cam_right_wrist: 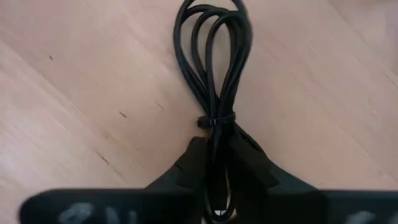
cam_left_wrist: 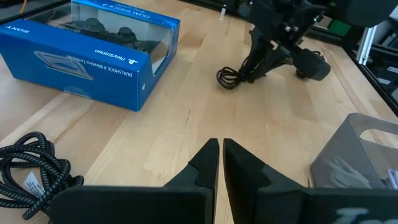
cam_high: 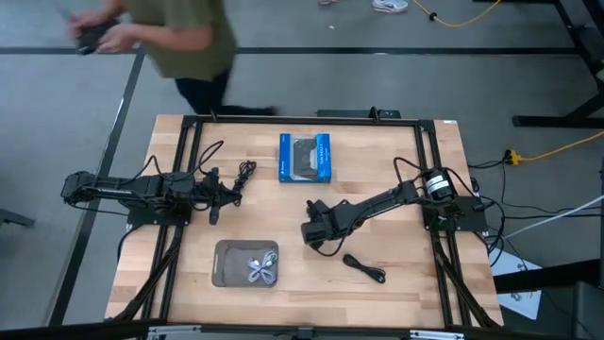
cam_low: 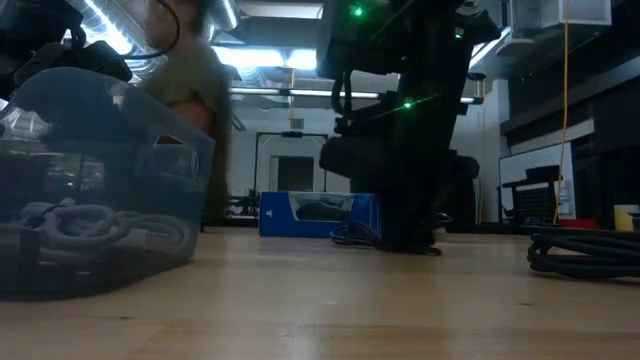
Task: Pick and place USB-C Cables
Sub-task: Put the center black charger cable into the black bin
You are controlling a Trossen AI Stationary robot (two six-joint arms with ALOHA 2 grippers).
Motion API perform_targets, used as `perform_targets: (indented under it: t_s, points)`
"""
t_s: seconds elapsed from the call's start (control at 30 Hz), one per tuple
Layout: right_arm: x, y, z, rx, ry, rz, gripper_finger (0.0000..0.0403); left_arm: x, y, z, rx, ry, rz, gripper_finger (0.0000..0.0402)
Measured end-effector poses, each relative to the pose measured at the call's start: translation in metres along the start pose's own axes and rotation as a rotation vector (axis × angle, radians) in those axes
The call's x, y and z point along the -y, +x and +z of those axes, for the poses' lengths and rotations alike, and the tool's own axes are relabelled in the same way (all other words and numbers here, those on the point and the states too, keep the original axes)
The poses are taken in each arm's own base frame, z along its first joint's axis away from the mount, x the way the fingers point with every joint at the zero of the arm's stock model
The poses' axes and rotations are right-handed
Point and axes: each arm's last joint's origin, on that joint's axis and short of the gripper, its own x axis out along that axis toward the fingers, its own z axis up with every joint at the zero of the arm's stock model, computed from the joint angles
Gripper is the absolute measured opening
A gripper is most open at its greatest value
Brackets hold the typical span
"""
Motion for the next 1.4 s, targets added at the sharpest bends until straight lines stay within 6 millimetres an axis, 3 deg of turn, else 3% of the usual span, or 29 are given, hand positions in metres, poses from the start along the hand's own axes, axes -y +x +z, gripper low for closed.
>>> perform_targets:
  t_s: [0.13,0.3,0.6,0.7,0.87,1.1,1.4]
  points:
    - [-0.002,-0.002,-0.001,0.008,0.0,0.011,0.0013,0.0,0.0,0.0,0.0,0.0,0.0,0.0016]
    - [-0.009,-0.016,0.004,0.014,-0.043,-0.008,0.0006,0.0,0.0,0.0,0.0,0.0,0.0,0.0016]
    - [-0.037,-0.106,0.029,0.317,-0.11,-0.016,0.0004,0.0,0.0,0.0,0.0,0.0,0.0,0.0016]
    - [-0.053,-0.134,0.028,0.425,-0.128,0.091,0.0004,0.0,0.0,0.0,0.001,0.0,0.0,0.0016]
    - [-0.086,-0.158,0.025,0.618,-0.199,0.343,0.0004,0.0,0.0,0.0,0.003,0.0,0.0,0.0016]
    - [-0.128,-0.149,0.027,0.759,-0.286,0.659,0.0004,0.0,0.0,0.0,0.005,-0.001,-0.001,0.0016]
    - [-0.142,-0.126,0.032,0.689,-0.338,0.828,0.0004,0.0,0.0,0.001,0.006,-0.001,-0.001,0.0016]
